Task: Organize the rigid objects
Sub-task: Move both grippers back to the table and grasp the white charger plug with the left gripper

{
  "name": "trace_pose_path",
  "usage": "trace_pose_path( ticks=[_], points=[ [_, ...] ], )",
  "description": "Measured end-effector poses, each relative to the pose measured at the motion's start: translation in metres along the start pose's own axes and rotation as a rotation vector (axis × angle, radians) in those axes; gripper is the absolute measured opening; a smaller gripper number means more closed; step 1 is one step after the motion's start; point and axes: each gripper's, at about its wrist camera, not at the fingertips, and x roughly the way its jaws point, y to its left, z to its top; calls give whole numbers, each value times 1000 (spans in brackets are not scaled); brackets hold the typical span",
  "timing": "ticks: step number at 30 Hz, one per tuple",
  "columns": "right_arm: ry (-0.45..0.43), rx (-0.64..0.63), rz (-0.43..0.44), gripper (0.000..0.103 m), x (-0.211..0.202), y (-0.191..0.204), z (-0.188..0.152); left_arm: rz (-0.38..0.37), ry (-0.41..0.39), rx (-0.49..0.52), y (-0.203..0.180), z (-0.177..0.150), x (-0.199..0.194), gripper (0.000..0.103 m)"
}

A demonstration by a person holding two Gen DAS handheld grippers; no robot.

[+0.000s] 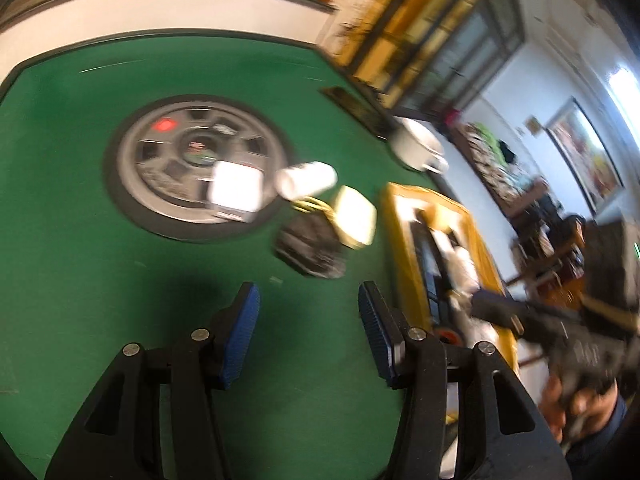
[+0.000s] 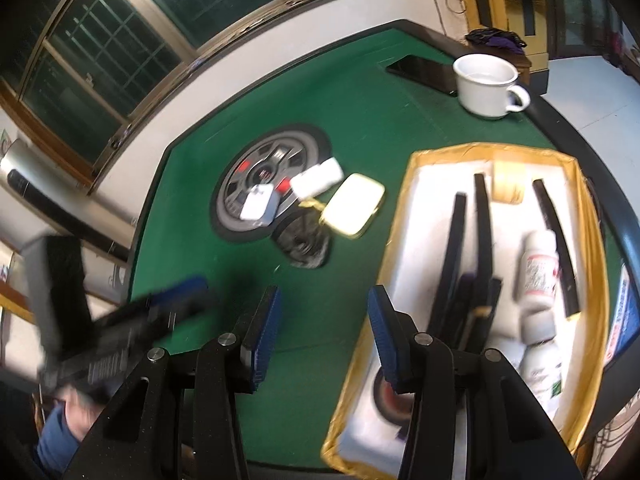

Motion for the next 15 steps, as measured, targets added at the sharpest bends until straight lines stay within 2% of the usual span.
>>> trace_pose_path(
  ticks=[3, 11, 15],
  points=[
    [19, -20, -1, 41, 1, 4, -8, 46, 7, -26, 14, 17, 12, 51],
    [25, -70, -23, 41, -11, 2, -26, 177, 44, 33, 15, 46, 61, 51],
    [19, -100, -29, 41, -20, 1, -32, 233, 77, 29, 23, 60, 87, 51]
  ],
)
